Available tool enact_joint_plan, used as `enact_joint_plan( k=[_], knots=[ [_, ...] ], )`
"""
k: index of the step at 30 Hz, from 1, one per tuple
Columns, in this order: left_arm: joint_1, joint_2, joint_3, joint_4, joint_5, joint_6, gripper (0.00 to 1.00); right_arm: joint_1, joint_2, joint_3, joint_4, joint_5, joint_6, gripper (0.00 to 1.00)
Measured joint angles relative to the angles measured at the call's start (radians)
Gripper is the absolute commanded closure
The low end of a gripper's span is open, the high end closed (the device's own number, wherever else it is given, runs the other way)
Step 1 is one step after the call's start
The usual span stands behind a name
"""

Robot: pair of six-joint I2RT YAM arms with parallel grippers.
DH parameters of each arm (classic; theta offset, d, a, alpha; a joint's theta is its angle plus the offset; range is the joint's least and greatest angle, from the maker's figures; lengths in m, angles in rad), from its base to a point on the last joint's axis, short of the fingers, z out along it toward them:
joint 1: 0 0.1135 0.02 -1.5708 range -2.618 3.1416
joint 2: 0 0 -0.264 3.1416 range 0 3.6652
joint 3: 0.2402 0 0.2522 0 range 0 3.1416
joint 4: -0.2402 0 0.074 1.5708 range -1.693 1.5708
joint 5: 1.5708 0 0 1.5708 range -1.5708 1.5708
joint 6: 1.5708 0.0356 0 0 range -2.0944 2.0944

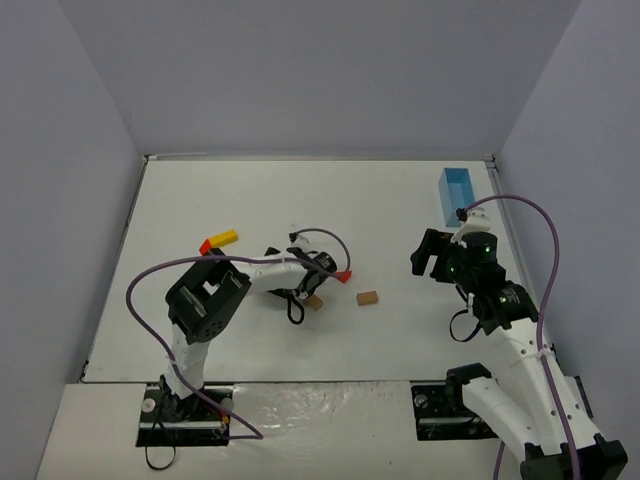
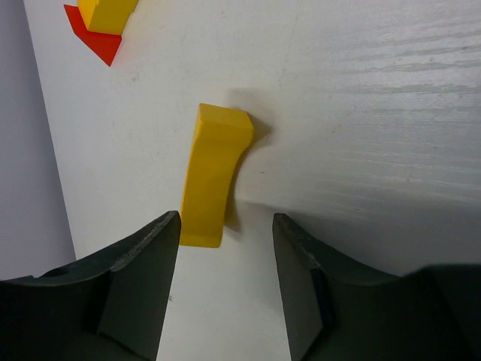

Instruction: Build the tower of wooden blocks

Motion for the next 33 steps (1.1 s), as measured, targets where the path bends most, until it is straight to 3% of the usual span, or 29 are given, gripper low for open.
enact_joint_plan(
  k=[12, 20, 26, 33],
  knots=[
    [0.018, -0.131, 0.001, 0.008, 0.189, -0.009, 0.50, 0.000, 0.000, -0.001, 0.000, -0.006, 0.000, 0.21],
    [0.208, -0.350, -0.017, 0.058, 0.396, 0.111, 0.50, 0.000, -0.001, -0.001, 0.000, -0.012, 0.000, 0.21],
    [0.336, -0.340, -0.118, 0.088, 0.578, 0.209, 0.50, 0.000, -0.001, -0.001, 0.000, -0.029, -0.001, 0.20],
    [0.407, -0.299, -0.127, 0.102, 0.681, 0.271, 0.50, 0.001, -0.001, -0.002, 0.000, -0.043, -0.009, 0.20]
  ],
)
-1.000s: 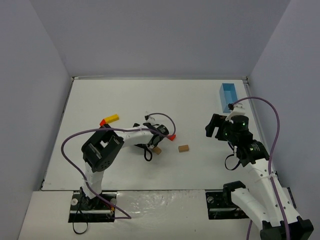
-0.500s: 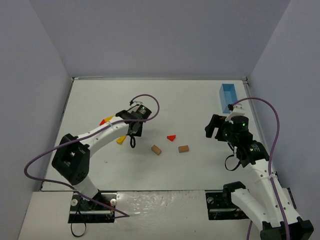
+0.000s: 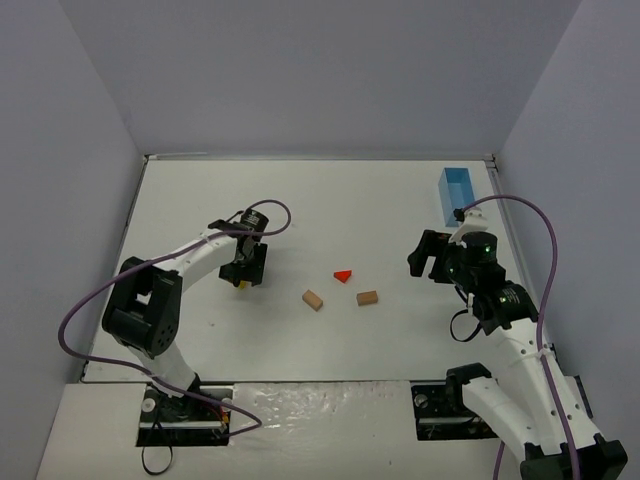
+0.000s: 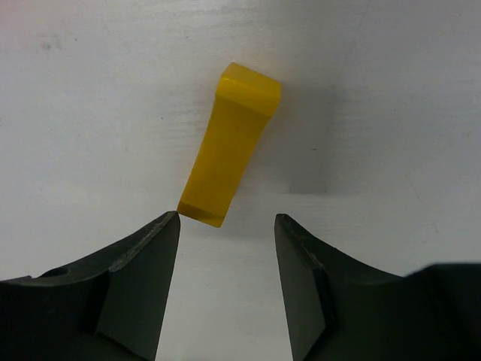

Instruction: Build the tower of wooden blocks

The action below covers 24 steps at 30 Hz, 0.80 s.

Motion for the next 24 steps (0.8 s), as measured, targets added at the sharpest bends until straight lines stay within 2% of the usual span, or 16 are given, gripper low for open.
enact_joint_plan(
  k=[11, 15, 21, 24],
  knots=[
    [0.080, 0.037, 0.015, 0.005, 0.051, 0.051, 0.53, 0.003, 0.000, 0.000, 0.000, -0.006, -0.007, 0.20],
    [0.081, 0.062, 0.021, 0.008, 0.065, 0.059, 0.64, 0.003, 0.000, 0.000, 0.000, -0.009, -0.007, 0.20],
    [0.081, 0.095, 0.029, 0.006, 0.079, 0.059, 0.97, 0.009, 0.003, -0.001, 0.000, -0.016, -0.008, 0.20],
    [0.080, 0.092, 0.030, 0.009, 0.085, 0.057, 1.00, 0.009, 0.004, -0.001, 0.000, -0.024, -0.011, 0.20]
  ],
)
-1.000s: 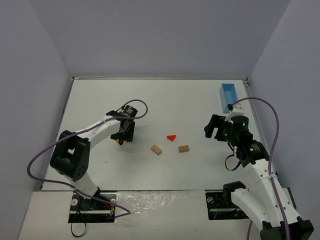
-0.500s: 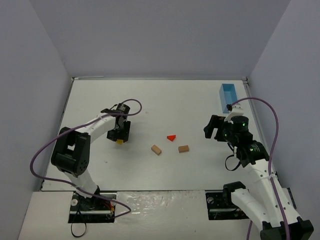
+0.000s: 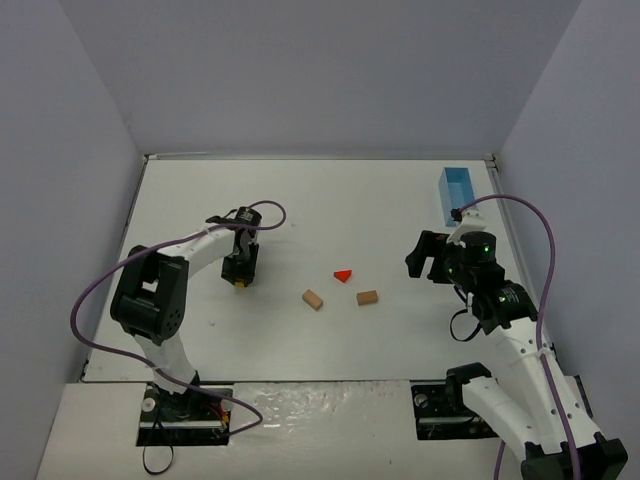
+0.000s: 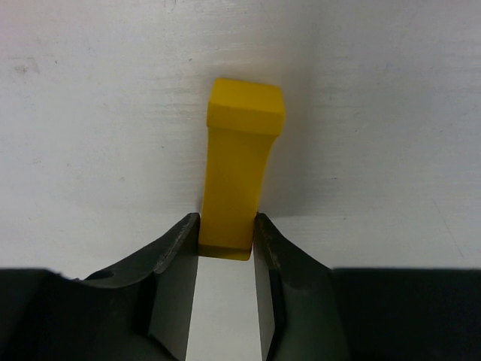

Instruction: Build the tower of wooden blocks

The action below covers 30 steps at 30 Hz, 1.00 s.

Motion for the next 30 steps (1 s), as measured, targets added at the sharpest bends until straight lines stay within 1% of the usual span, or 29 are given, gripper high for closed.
enact_joint_plan(
  k=[3, 6, 10, 12, 14, 23, 30],
  knots=[
    [-0.006, -0.025, -0.003, 0.000, 0.014, 0.000, 1.00, 0.002, 0.009, 0.000, 0.001, -0.026, -0.004, 0.21],
    [-0.036, -0.095, -0.017, -0.001, 0.019, 0.000, 1.00, 0.013, 0.043, 0.001, 0.002, -0.072, -0.007, 0.24],
    [-0.154, -0.247, -0.029, 0.000, 0.023, 0.003, 1.00, 0.069, 0.118, 0.025, 0.002, -0.130, -0.003, 0.27],
    [-0.223, -0.327, -0.029, 0.004, 0.049, 0.005, 1.00, 0.125, 0.154, 0.063, -0.004, -0.141, 0.000, 0.28],
    [-0.262, -0.385, -0.029, 0.006, 0.075, 0.007, 1.00, 0.182, 0.183, 0.107, 0.009, -0.153, 0.000, 0.28],
    [-0.329, -0.554, -0.030, 0.035, 0.183, 0.008, 1.00, 0.390, 0.345, 0.312, 0.089, -0.183, 0.040, 0.29],
    [-0.350, -0.630, -0.031, 0.109, 0.247, -0.016, 1.00, 0.506, 0.453, 0.372, 0.176, -0.196, 0.101, 0.34]
  ],
)
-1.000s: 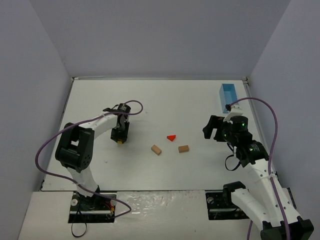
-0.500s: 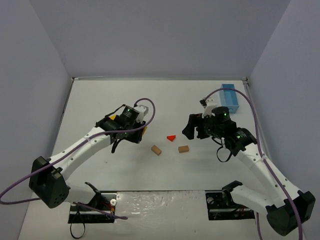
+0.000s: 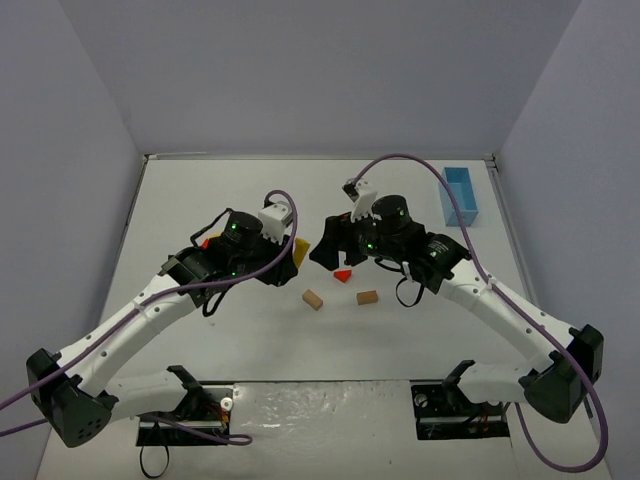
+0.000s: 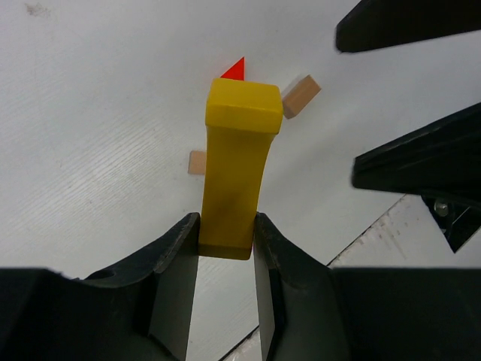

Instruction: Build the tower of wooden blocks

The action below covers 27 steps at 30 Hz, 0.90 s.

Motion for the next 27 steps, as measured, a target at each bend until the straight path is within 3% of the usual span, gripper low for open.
enact_joint_plan(
  k=[19, 27],
  knots=[
    [0.000, -0.054, -0.028, 0.109, 0.040, -0.082, 1.00, 0.064, 0.050, 0.002, 0.202, 0.017, 0.102, 0.65],
    [0.000, -0.064, -0.033, 0.115, 0.048, -0.086, 0.99, 0.064, 0.062, 0.000, 0.225, 0.029, 0.111, 0.92]
  ],
)
